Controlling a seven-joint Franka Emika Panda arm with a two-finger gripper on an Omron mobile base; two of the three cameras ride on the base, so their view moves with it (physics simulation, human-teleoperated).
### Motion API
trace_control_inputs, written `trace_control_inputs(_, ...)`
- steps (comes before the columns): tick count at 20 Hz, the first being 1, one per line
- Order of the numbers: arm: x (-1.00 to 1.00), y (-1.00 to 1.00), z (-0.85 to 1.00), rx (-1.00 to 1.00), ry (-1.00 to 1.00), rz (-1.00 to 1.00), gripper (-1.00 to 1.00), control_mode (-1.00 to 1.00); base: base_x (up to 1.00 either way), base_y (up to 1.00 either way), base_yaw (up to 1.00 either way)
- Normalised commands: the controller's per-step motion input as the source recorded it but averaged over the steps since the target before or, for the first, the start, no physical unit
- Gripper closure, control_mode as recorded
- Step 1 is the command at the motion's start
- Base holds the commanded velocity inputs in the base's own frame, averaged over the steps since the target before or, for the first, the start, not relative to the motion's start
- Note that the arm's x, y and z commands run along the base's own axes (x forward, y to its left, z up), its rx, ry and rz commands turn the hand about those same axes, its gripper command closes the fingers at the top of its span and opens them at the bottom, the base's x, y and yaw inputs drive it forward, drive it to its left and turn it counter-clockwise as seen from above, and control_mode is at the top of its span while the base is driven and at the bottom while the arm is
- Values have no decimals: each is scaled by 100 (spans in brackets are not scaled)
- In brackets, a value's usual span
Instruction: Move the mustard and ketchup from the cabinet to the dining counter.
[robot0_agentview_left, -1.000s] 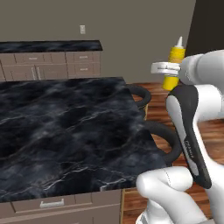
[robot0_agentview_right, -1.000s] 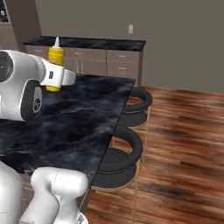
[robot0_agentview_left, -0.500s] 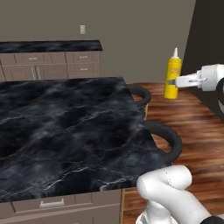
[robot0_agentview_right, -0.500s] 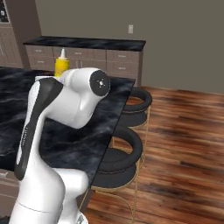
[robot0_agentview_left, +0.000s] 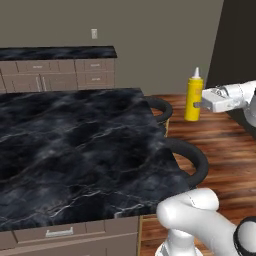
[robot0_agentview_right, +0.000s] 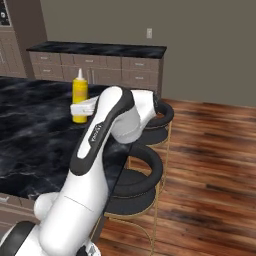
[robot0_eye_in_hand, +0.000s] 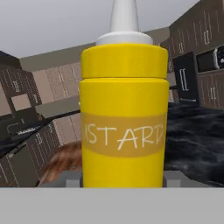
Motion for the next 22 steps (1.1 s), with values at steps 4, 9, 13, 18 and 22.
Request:
trace_control_inputs(4,10,0,-39,-1,-23,20,100,-100,0,0,0)
trace_control_inputs(9,5,0,-41,0,-37,16,100,-100,0,0,0)
trace_control_inputs(13,15,3,-36,0,-18,5,100,-100,0,0,0)
trace_control_inputs(18,27,1,-37,0,-2,0,100,-100,0,0,0)
trace_control_inputs(22,36,0,-48,0,0,0,100,-100,0,0,0)
